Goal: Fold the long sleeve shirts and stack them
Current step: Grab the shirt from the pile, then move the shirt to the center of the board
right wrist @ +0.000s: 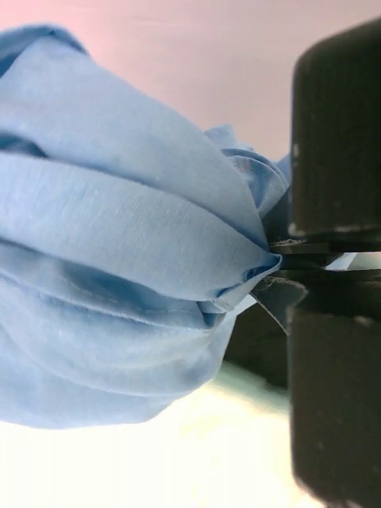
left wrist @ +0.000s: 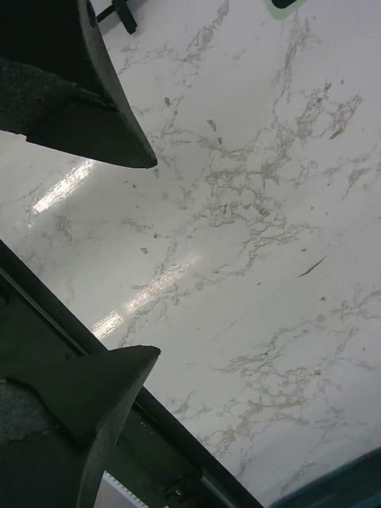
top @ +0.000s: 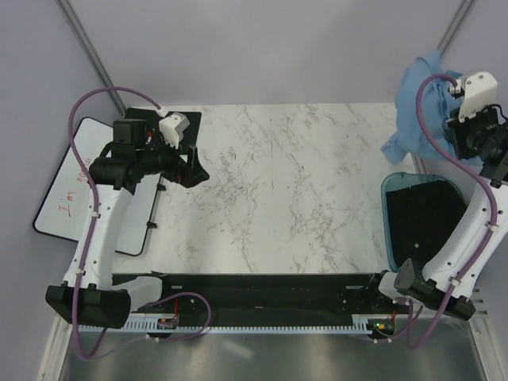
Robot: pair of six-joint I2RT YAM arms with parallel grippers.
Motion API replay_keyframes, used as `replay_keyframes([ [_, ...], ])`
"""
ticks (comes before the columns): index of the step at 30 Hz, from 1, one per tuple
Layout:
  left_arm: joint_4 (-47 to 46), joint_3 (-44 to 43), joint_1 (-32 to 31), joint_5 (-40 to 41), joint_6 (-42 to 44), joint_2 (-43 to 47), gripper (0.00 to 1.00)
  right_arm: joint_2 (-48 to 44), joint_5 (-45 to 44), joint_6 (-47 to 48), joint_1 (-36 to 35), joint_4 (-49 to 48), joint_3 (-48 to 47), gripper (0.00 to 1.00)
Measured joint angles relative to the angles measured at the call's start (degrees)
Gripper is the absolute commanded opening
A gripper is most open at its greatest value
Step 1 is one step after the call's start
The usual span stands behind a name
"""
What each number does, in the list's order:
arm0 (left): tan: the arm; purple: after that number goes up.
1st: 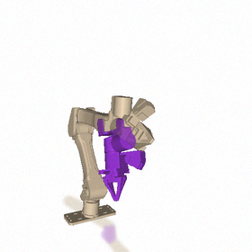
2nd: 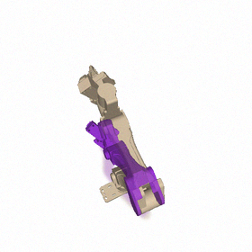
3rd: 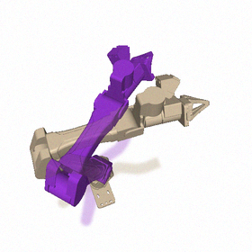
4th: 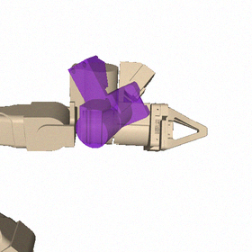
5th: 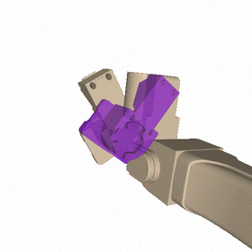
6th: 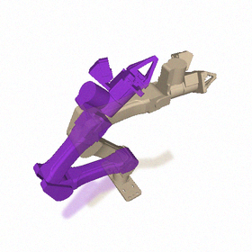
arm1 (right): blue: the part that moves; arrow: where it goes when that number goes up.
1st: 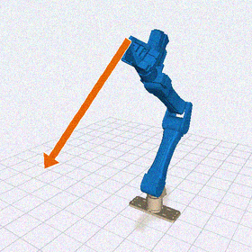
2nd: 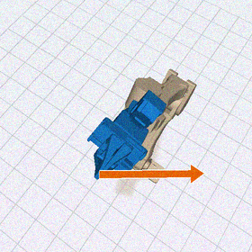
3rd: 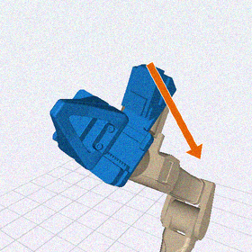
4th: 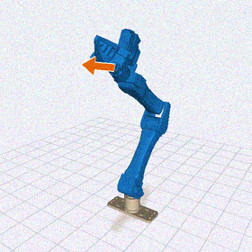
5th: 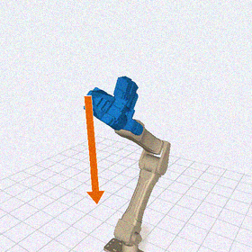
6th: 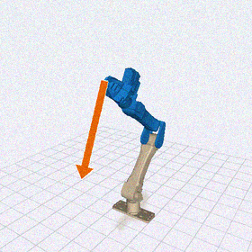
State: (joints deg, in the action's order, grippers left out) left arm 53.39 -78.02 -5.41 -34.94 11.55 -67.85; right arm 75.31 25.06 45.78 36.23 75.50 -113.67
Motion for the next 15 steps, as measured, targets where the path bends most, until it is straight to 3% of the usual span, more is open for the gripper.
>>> replay_keyframes([
  [3,-1.3,-1.6,1.1,0.7,-2.1,0.0,0.99,1.5,8.6,-8.6,-9.1,-0.1,-9.4,0.0],
  [5,-2.2,-2.9,2.4,0.9,-3.7,0.0,0.99,2.1,14.3,-16.8,-16.4,-2.8,-9.9,0.0],
  [6,-2.7,-3.5,3.0,0.9,-4.3,0.1,0.99,2.0,16.6,-21.3,-19.7,-5.2,-8.5,0.06],
  [7,-3.0,-4.1,3.7,0.8,-4.9,0.2,0.99,2.0,18.5,-25.4,-23.3,-8.2,-6.2,0.28],
  [8,-3.2,-4.5,4.2,0.8,-5.3,0.2,0.99,1.8,19.8,-28.3,-25.9,-10.8,-3.7,0.98],
  [12,-3.1,-5.6,6.2,0.1,-5.7,0.8,0.99,3.3,19.6,-34.0,-34.1,-17.7,9.8,0.98],
  [15,-1.9,-5.5,6.8,0.0,-4.2,0.9,1.0,6.6,17.3,-33.7,-32.5,-18.9,19.6,0.98],
])
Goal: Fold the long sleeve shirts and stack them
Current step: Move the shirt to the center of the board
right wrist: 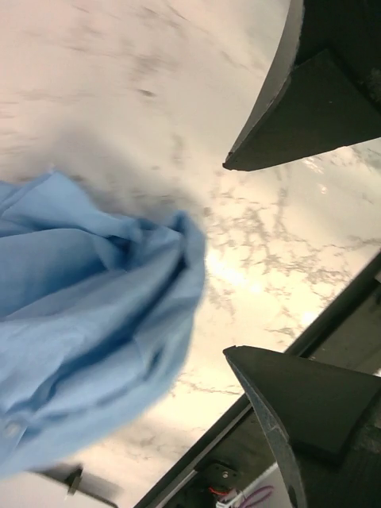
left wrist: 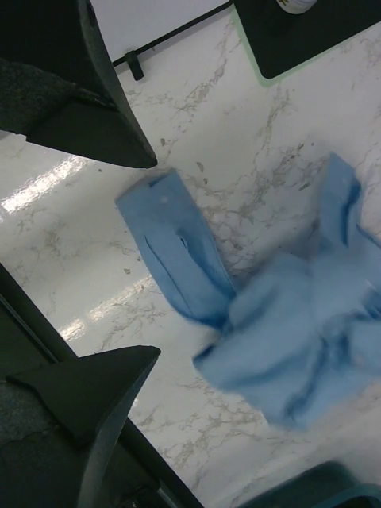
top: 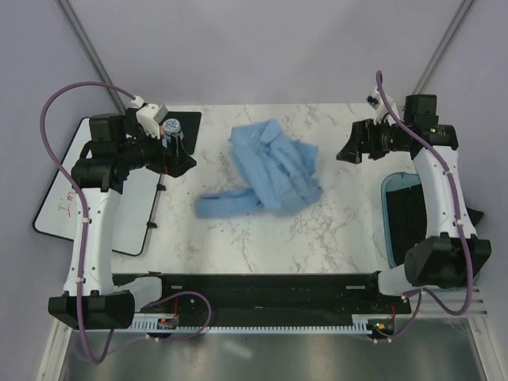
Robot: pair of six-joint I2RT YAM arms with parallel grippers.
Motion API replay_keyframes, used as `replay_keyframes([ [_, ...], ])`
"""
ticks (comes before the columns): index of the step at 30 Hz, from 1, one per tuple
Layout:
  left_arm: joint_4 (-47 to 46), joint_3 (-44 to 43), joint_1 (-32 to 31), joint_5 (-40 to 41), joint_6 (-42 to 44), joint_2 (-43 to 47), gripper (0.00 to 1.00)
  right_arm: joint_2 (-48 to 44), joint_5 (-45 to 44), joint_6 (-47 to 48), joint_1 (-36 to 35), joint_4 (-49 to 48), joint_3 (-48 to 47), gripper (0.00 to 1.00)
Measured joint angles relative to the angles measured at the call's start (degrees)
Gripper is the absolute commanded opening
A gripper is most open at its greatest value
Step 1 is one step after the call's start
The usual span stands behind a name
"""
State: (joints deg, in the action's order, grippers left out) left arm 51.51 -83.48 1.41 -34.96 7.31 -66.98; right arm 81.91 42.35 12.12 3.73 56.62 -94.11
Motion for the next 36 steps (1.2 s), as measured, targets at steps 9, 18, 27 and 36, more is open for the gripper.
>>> replay_keyframes([
  [9,2.8,9.7,-3.9,-3.0,12.5,-4.7,0.91,2.7,-1.2,-0.4,-0.8,-4.3,21.8,0.79],
  [18,-4.1,-1.5,-15.1,4.5,11.9,-30.7,0.91,18.1,-4.2,-7.3,-9.1,-16.1,17.7,0.64],
  [27,-7.9,-18.3,-15.4,9.3,10.5,-53.3,0.92,36.4,-12.8,-13.3,-13.5,-26.3,2.7,0.6],
  [36,-8.0,-24.9,-16.9,7.6,8.6,-60.7,0.93,47.3,-16.9,-16.9,-14.5,-32.9,-4.4,0.6],
])
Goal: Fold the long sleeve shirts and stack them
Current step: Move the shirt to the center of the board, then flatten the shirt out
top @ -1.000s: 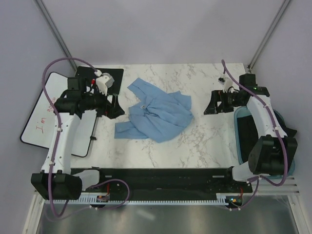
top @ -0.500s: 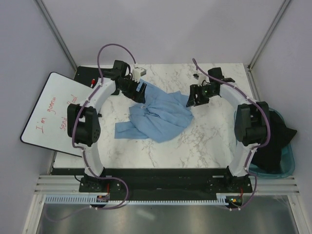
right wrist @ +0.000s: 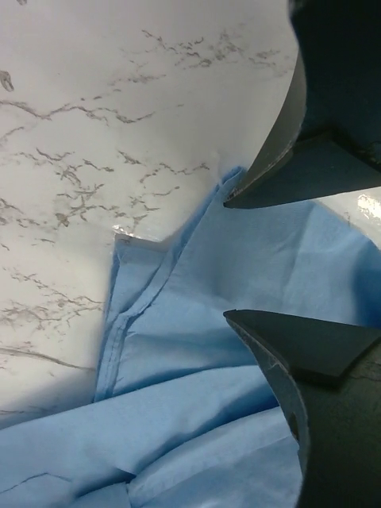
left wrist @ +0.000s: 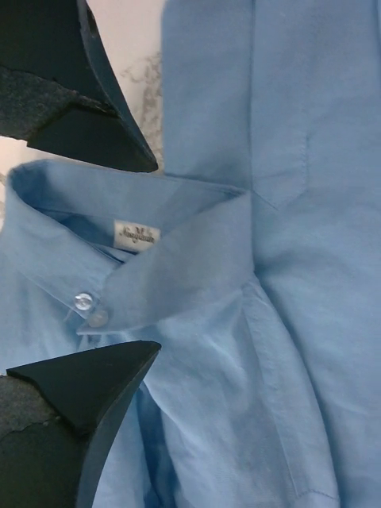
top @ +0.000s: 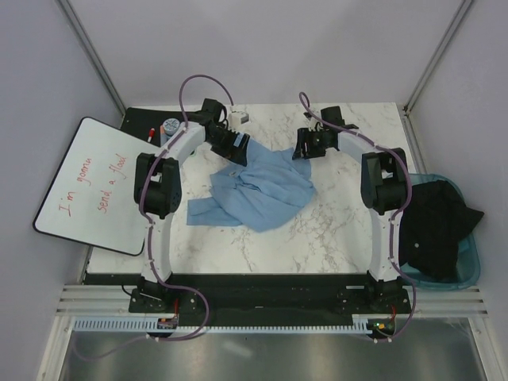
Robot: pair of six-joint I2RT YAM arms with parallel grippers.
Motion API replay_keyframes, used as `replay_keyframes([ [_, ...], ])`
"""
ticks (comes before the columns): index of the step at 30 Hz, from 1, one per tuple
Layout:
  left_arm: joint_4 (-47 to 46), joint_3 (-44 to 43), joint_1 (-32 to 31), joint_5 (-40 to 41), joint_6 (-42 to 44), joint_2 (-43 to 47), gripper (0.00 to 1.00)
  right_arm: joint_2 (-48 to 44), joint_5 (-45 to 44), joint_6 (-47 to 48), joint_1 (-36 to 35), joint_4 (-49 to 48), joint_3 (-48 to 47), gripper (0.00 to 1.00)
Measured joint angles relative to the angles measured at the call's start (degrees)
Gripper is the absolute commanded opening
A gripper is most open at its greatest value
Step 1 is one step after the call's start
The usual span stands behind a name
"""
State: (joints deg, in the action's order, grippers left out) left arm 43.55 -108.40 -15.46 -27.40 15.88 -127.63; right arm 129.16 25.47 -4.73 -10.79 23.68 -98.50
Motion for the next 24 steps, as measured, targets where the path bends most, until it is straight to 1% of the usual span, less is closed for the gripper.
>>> replay_keyframes([
  [1,0.0,-0.5,-0.3,-0.5,-0.2,-0.5,0.93,0.3,-0.4,-0.2,-0.1,-0.6,-0.2,0.53],
  [2,0.0,-1.0,-0.8,-1.0,-0.4,-1.1,0.9,0.4,-0.5,-0.3,-0.1,-0.9,-0.2,0.46],
  [3,-0.2,-1.2,-1.2,-1.3,-0.6,-1.7,0.86,0.5,-0.6,-0.5,-0.1,-1.0,-0.2,0.38],
  [4,-0.2,-1.4,-1.8,-1.6,-0.6,-2.2,0.69,0.7,-0.6,-0.6,-0.2,-1.0,-0.2,0.19],
  [5,-0.2,-1.4,-2.4,-1.7,-0.7,-2.9,0.57,0.9,-0.3,-0.4,-0.2,-1.2,-0.2,0.06],
  [6,-0.1,-1.4,-3.0,-1.7,-0.7,-3.8,0.46,0.9,-0.5,-0.3,-0.2,-1.1,-0.2,0.0],
  [7,-0.1,-1.4,-3.5,-1.7,-0.9,-4.0,0.29,1.0,-0.5,-0.3,-0.2,-0.8,0.0,0.0],
  [10,1.9,-3.5,-4.6,-1.7,-1.0,-5.7,0.02,0.8,-0.3,-0.5,0.0,-0.4,0.6,0.0],
  [13,3.4,-7.0,-4.9,-1.7,-1.1,-5.6,0.02,0.1,-0.8,-0.5,0.7,0.2,1.3,0.0],
  [15,3.3,-8.3,-4.9,-1.7,-1.1,-3.5,0.02,-0.9,-1.2,-0.3,1.7,1.8,1.7,0.0],
  [16,3.5,-8.3,-4.9,-1.7,-1.1,-1.9,0.02,-1.6,-1.2,0.3,2.4,2.8,1.7,0.02],
  [17,3.9,-8.3,-5.0,-1.7,-1.1,0.3,0.02,-2.4,-1.2,0.9,3.0,3.8,1.7,0.1],
  [18,4.4,-8.3,-5.1,-1.8,-1.1,3.0,0.02,-3.4,-1.0,1.4,3.6,4.9,1.8,0.35],
  [21,5.0,-8.3,-7.2,-2.1,-0.1,12.8,0.02,-7.7,1.2,2.3,5.8,8.5,1.9,0.71],
  [23,5.3,-8.3,-12.9,-1.3,1.8,20.1,0.02,-12.9,4.8,3.4,7.7,11.6,1.5,0.78],
  [24,5.3,-8.2,-17.0,-1.0,2.9,23.0,0.02,-14.2,5.6,3.3,9.3,12.3,1.1,0.82],
])
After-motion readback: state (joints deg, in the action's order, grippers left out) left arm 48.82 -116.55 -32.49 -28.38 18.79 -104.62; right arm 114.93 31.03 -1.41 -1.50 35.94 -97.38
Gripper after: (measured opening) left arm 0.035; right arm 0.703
